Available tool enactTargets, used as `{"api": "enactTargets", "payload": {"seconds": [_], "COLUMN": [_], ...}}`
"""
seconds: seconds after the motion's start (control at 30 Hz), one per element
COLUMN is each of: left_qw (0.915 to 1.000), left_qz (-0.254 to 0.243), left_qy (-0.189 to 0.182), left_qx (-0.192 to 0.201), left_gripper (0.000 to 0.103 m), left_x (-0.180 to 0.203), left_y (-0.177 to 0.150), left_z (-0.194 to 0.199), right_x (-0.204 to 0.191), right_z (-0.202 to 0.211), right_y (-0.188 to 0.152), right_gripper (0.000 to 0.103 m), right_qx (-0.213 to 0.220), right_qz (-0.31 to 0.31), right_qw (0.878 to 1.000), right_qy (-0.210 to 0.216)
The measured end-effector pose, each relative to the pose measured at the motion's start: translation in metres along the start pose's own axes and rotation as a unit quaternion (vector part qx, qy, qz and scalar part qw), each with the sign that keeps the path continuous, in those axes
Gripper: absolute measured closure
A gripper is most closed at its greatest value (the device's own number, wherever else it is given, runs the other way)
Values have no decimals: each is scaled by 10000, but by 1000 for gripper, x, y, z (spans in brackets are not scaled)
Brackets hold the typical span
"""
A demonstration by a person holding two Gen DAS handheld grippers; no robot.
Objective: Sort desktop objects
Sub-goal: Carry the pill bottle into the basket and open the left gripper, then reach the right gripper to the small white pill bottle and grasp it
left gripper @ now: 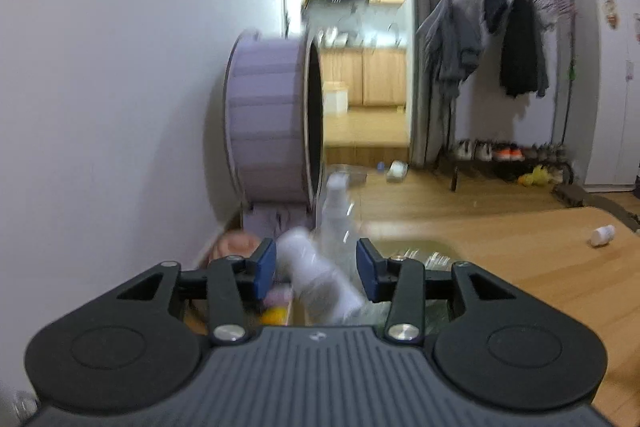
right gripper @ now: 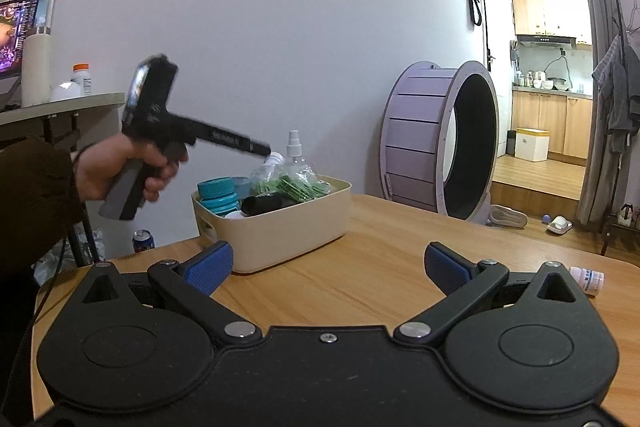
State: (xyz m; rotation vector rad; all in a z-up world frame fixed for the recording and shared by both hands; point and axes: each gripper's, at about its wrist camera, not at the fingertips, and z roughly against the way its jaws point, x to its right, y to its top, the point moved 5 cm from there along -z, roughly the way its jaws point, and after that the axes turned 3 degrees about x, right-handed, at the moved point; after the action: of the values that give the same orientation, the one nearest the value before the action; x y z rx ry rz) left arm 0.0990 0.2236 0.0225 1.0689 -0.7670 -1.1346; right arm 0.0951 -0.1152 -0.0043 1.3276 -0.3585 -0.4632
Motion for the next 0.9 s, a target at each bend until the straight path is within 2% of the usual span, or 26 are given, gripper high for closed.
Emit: {"api": "enactTargets", "payload": {"seconds": [0.07,0.23,0.37,0.47,0.57,0.67,0.77,0.9], "left_qw": [9999,9998,9978,9952,9909,9851,9778,9721], "left_qz": [51,218,453,290,82,-12,-49,-434], "left_qy": [39,10,-480,-901,-1309,-1696,-2073,-2299], "left_qx": [-105,18,-83,-251,-305,-293,-289,-198], "left_gripper": [60,60,60,59,51,44,41,40], "left_x": [-5,-8,1,24,48,74,99,132], "left_y": [-5,5,7,3,-4,-9,-14,-24], "left_z": [-6,-2,8,21,34,45,52,58], "right_x": [2,7,25,54,88,124,155,186], "right_z": [1,4,2,0,-1,-9,-23,-41], "right_y": [0,4,8,9,9,4,-5,-20], "right_gripper": [0,0,0,0,0,0,2,6], "right_qx": [2,34,-100,-297,-424,-629,-876,-1123], "right_qz": [-10,-26,-205,-384,-487,-614,-731,-904], "right_qw": [10000,10000,9992,9964,9919,9831,9738,9617], "right_qy": [-22,-84,-332,-699,-1097,-1604,-1968,-2331]}}
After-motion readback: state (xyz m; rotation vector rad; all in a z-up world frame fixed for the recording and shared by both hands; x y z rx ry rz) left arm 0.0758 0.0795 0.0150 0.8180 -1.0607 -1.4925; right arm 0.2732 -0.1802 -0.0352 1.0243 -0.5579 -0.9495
